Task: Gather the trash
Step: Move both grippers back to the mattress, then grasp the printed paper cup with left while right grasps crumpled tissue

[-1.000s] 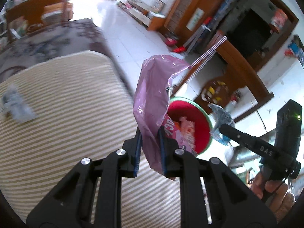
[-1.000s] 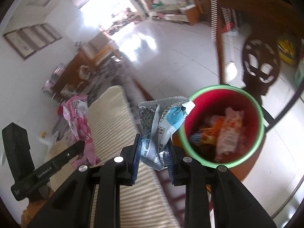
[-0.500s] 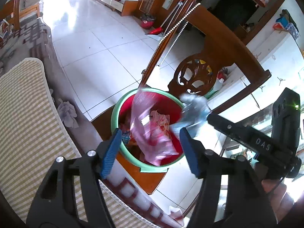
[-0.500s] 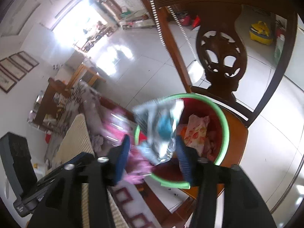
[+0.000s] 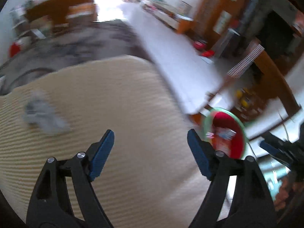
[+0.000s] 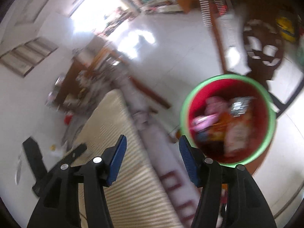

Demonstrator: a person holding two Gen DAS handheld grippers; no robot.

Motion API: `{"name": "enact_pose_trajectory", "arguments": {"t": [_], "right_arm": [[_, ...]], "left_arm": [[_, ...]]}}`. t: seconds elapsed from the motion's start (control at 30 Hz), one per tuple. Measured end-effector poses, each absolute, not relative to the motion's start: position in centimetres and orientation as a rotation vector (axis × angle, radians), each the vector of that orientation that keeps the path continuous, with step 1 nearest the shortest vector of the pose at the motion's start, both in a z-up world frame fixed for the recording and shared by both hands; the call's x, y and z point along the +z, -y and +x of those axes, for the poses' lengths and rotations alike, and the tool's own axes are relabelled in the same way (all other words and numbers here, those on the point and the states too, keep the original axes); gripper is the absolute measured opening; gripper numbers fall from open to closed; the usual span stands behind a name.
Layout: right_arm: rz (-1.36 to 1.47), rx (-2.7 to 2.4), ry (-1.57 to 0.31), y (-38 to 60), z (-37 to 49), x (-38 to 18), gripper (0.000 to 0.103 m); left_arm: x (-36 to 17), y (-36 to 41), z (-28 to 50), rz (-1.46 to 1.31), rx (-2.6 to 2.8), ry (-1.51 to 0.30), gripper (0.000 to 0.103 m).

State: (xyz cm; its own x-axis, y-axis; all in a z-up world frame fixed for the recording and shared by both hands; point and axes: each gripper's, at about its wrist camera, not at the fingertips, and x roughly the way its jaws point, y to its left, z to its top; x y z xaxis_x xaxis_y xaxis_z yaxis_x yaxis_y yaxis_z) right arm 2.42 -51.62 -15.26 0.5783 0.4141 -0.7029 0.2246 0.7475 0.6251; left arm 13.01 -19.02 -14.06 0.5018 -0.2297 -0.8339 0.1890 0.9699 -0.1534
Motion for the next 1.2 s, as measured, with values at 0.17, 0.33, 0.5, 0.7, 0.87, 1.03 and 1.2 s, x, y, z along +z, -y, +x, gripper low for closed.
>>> {"name": "enact_pose_trajectory", "arguments": {"t": [0.17,0.33,0.5,0.7,0.87,1.03,1.2], "right_arm": [[0.685,0.247,-1.007,44.0,3.9,-14.3,0.057],[0.658,0.298,-1.049,37.7,4.4,-14.5,0.057],[0.642,0.352,-1.064,31.2,4.4,-14.0,0.057],[0.600,0.365,-1.078,26.5,3.1,-13.5,0.058],[0.594,0.321,-1.092,25.6,3.0,-13.5,0.059],[0.565,0.299,-1.097,25.2,4.4,-13.6,0.059],[0.484,0.314,-1.105,23.4,7.7,-14.2,0.059]], "left_arm": [[-13.6,8.1,14.8,-0.067,-0.060,-1.004,0.077],[-14.9,-0.6,17.0,-0.210,0.054,-1.055,0.077],[-16.8,-2.2,21.2,-0.270,0.018,-1.112,0.077],[-19.9,-1.8,24.7,-0.334,-0.005,-1.201,0.081],[-21.7,-1.2,25.6,-0.256,-0.060,-1.222,0.088],[-20.2,-3.2,23.4,-0.264,-0.080,-1.141,0.084],[-18.3,-5.3,19.3,-0.250,-0.097,-1.088,0.072]]}}
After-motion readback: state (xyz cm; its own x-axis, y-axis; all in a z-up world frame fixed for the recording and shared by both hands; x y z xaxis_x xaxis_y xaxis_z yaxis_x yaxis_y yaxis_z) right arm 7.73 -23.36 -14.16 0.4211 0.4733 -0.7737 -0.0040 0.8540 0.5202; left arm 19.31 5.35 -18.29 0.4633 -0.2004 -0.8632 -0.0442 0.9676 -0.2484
